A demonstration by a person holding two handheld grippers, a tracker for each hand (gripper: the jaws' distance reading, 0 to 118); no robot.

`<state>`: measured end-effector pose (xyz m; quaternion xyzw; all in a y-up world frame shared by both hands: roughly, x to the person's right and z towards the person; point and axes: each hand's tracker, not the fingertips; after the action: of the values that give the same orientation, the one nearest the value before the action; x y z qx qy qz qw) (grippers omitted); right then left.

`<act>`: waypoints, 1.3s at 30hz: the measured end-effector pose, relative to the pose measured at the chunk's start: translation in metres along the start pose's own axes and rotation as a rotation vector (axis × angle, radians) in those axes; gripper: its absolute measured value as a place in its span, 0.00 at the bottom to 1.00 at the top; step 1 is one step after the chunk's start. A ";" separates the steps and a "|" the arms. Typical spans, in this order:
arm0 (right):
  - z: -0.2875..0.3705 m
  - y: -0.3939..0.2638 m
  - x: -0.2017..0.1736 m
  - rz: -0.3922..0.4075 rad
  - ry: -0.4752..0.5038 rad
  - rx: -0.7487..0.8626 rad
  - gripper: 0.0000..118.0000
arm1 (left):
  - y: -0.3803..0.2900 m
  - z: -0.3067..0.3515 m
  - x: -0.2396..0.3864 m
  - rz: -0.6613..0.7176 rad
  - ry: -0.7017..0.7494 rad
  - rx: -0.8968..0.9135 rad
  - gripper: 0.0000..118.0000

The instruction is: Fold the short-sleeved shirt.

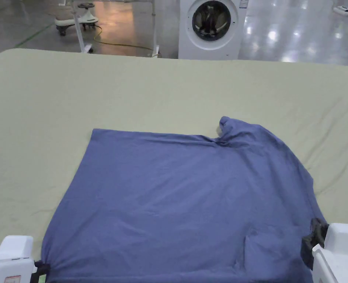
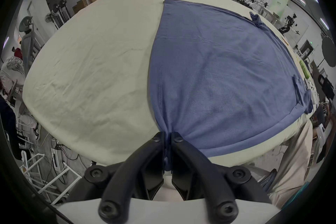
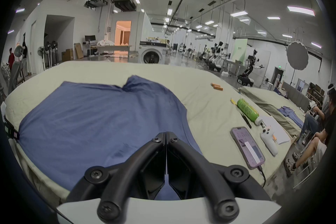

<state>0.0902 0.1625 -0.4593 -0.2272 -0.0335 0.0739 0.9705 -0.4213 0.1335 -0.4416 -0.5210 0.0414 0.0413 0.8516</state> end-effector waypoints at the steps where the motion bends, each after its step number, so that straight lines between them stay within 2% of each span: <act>1: 0.000 -0.001 0.008 0.001 0.009 -0.035 0.01 | -0.001 0.002 0.000 0.000 0.000 0.001 0.02; 2: 0.001 -0.004 0.017 -0.006 0.010 -0.074 0.06 | -0.002 0.004 -0.001 0.006 -0.003 0.006 0.02; 4: 0.000 -0.008 0.032 -0.008 0.025 -0.160 0.32 | -0.002 0.007 -0.002 0.007 -0.008 0.014 0.02; 6: 0.000 -0.015 0.045 -0.019 0.034 -0.242 0.53 | -0.003 0.010 -0.003 0.011 -0.013 0.020 0.02; 8: 0.000 -0.023 0.054 -0.044 0.061 -0.309 0.58 | -0.002 0.010 -0.006 0.020 -0.018 0.025 0.02; 12: -0.005 -0.042 0.059 -0.054 0.126 -0.416 0.57 | -0.002 0.010 -0.008 0.033 -0.026 0.031 0.02; 14: -0.011 -0.051 0.054 -0.049 0.143 -0.455 0.52 | -0.002 0.010 -0.009 0.037 -0.027 0.033 0.02; 17: -0.019 -0.062 0.049 -0.062 0.162 -0.468 0.17 | -0.002 0.009 -0.010 0.049 -0.034 0.033 0.02; 18: -0.022 -0.064 0.048 -0.075 0.177 -0.472 0.11 | -0.003 0.009 -0.011 0.056 -0.037 0.034 0.02; 24: -0.020 -0.054 0.046 -0.084 0.179 -0.468 0.07 | -0.001 0.011 -0.017 0.086 -0.054 0.052 0.02; 29: -0.010 -0.036 0.054 -0.111 0.183 -0.432 0.06 | 0.007 0.025 -0.024 0.127 -0.102 0.151 0.02; 39: -0.035 0.028 0.067 -0.195 0.196 -0.320 0.06 | 0.074 0.026 -0.038 0.121 -0.150 0.331 0.02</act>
<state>0.1561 0.1825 -0.5009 -0.3802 0.0282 -0.0489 0.9232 -0.4666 0.1891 -0.4906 -0.3659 0.0153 0.1238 0.9223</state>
